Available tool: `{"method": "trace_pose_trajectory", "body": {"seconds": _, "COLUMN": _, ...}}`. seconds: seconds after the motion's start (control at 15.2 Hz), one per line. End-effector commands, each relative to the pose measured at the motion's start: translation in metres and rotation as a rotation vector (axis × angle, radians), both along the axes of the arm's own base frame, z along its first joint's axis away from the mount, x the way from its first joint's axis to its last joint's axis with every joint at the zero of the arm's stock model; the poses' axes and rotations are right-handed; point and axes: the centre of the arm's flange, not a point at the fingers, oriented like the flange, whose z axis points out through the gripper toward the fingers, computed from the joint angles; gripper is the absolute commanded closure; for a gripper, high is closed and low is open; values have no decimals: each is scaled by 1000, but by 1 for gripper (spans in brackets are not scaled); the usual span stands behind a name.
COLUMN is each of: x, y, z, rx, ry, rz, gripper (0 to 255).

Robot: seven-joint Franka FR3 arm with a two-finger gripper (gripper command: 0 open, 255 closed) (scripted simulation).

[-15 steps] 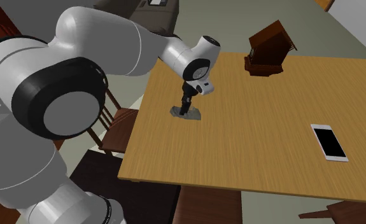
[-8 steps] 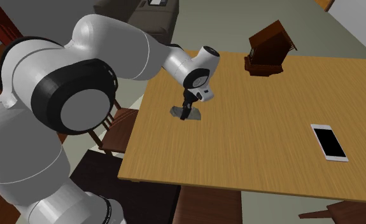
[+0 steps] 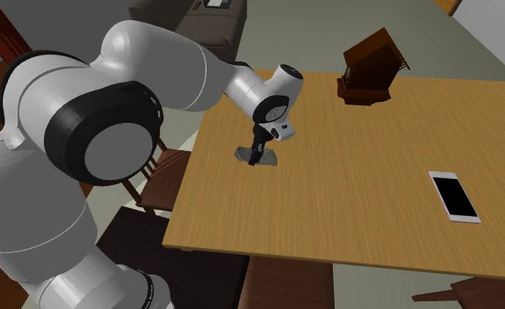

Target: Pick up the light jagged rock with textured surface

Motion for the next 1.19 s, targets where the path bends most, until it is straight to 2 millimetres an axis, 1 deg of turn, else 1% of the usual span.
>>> {"method": "trace_pose_trajectory", "body": {"seconds": 0.0, "x": 0, "y": 0, "z": -1, "rx": 0, "ry": 1, "rz": -1, "gripper": 255}}
{"method": "trace_pose_trajectory", "body": {"seconds": 0.13, "x": 0, "y": 0, "z": -1, "rx": 0, "ry": 1, "rz": -1, "gripper": 255}}
{"method": "trace_pose_trajectory", "body": {"seconds": 1.12, "x": 0, "y": 0, "z": 78, "rx": 0, "ry": 1, "rz": -1, "gripper": 255}}
